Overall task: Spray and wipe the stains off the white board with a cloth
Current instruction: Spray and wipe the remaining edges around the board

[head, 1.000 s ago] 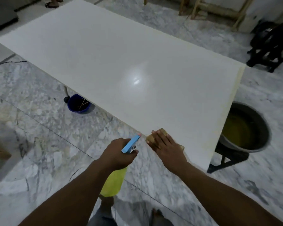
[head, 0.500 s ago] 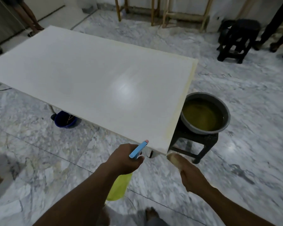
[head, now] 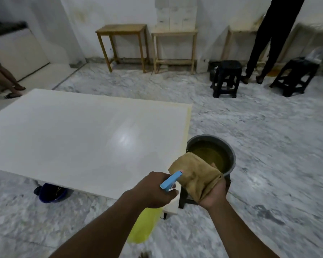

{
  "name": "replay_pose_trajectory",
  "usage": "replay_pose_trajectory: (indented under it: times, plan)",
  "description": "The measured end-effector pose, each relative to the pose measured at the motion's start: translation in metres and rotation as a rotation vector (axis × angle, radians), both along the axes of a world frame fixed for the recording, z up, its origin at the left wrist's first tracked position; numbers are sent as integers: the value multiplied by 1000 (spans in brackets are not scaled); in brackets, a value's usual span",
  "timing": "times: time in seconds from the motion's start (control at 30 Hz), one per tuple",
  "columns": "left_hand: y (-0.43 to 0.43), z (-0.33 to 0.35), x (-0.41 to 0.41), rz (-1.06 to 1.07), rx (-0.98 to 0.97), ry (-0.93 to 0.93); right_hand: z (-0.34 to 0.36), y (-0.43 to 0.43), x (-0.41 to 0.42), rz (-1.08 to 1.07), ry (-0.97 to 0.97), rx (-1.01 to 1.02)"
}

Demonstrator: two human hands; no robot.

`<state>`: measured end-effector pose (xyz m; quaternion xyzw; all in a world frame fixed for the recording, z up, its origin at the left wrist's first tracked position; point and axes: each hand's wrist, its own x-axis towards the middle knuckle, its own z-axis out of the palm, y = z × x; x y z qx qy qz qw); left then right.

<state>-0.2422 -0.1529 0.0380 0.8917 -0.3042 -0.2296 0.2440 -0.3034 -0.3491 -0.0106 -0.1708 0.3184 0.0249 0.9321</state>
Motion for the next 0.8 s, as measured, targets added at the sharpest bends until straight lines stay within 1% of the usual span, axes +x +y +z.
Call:
replay_pose_trajectory:
  times: [0.13,0.2,0.27,0.33,0.4,0.53,0.63,0.73,0.8]
  plan:
    - [-3,4,37,-90,38,8,16,9,37,22,-13,36]
    - [0,4,61,-103,32,-6,25,10,58,35,-20,9]
    - [2,4,85,-76,51,-72,31,10,79,31,-10,-40]
    - [4,3,106,-55,113,-172,36,12,96,33,1,-111]
    - [4,3,126,-58,130,-203,33,12,105,4,35,-144]
    - [-7,1,165,-84,34,-78,27,8,110,-4,88,-194]
    - [-23,-5,189,-78,-24,-41,23,-13,125,35,164,-275]
    - [-46,-10,217,11,-113,-5,14,-50,171,166,226,-356]
    - [-61,-12,236,74,-138,-1,10,-77,212,307,286,-514]
